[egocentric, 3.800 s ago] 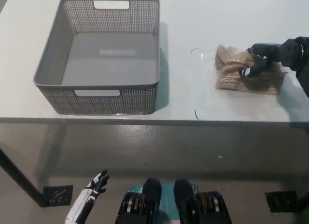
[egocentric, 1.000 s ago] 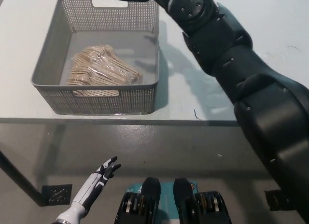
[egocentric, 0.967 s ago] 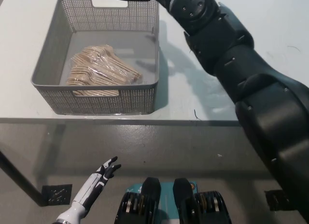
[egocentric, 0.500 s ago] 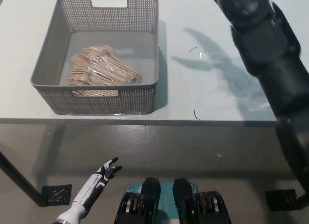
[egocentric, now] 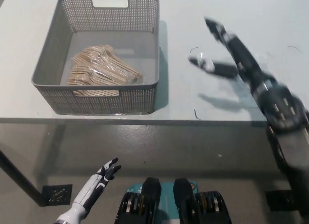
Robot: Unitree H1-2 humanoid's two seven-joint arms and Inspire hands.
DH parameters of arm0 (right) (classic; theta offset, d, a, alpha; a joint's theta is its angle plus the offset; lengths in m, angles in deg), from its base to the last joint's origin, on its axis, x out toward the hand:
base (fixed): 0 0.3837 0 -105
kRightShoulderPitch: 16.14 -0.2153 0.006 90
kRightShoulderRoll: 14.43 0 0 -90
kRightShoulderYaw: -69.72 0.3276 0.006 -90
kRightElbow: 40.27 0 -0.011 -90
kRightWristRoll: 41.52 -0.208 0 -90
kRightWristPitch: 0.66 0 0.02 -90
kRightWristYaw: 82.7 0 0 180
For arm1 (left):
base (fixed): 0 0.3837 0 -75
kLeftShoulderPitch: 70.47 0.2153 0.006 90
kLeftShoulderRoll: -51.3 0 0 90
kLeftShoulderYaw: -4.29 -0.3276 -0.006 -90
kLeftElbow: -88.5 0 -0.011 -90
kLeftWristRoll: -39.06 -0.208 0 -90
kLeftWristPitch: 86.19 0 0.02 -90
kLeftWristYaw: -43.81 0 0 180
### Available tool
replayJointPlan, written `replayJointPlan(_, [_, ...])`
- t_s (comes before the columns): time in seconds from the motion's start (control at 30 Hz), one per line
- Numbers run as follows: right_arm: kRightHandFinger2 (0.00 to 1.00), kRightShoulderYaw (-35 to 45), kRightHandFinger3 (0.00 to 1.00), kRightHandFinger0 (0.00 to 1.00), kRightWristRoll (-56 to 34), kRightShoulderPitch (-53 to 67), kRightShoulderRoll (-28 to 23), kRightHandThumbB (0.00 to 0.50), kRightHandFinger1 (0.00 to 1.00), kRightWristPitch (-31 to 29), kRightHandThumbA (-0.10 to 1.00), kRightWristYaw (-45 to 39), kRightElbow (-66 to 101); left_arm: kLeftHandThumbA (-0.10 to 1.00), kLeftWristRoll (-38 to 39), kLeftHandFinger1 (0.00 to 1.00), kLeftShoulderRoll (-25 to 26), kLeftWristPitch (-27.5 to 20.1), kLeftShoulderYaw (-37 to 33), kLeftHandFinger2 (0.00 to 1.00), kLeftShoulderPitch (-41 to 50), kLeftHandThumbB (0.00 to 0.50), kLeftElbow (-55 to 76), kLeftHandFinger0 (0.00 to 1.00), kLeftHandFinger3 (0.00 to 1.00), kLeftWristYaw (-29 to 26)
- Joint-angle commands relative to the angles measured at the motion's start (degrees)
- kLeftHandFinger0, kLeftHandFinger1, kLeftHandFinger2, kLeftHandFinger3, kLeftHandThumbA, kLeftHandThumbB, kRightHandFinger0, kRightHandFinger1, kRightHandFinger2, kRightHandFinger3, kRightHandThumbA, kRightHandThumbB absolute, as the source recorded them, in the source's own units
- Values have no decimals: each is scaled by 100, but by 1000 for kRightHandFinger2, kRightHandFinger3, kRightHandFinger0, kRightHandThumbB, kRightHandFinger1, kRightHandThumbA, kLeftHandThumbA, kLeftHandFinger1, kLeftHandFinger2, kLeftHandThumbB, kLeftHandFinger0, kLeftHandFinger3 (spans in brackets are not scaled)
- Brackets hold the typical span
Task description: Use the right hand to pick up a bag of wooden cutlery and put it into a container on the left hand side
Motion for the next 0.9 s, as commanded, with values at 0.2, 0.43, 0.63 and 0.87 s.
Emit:
replayJointPlan(0.2, [1000,443,1000,1000,-1320,2229,-552,334,1000,-274,939,-445,2975,1000,27,975,53,-233,149,927,-198,292,-104,978,1000,-146])
replayJointPlan(0.43, [1000,468,1000,1000,-1598,2950,-247,271,1000,-427,867,-356,2574,1000,34,985,35,-233,194,941,-215,293,-97,982,1000,-124])
replayJointPlan(0.63, [1000,424,1000,1000,-1686,3294,18,250,1000,-569,879,-338,1826,1000,80,984,46,-233,238,998,-339,293,-119,965,1000,-104])
replayJointPlan(0.87, [1000,174,1000,1000,-1252,3222,176,285,1000,-655,986,-226,1056,1000,203,1000,-20,-233,351,1000,-370,306,-129,1000,1000,-110])
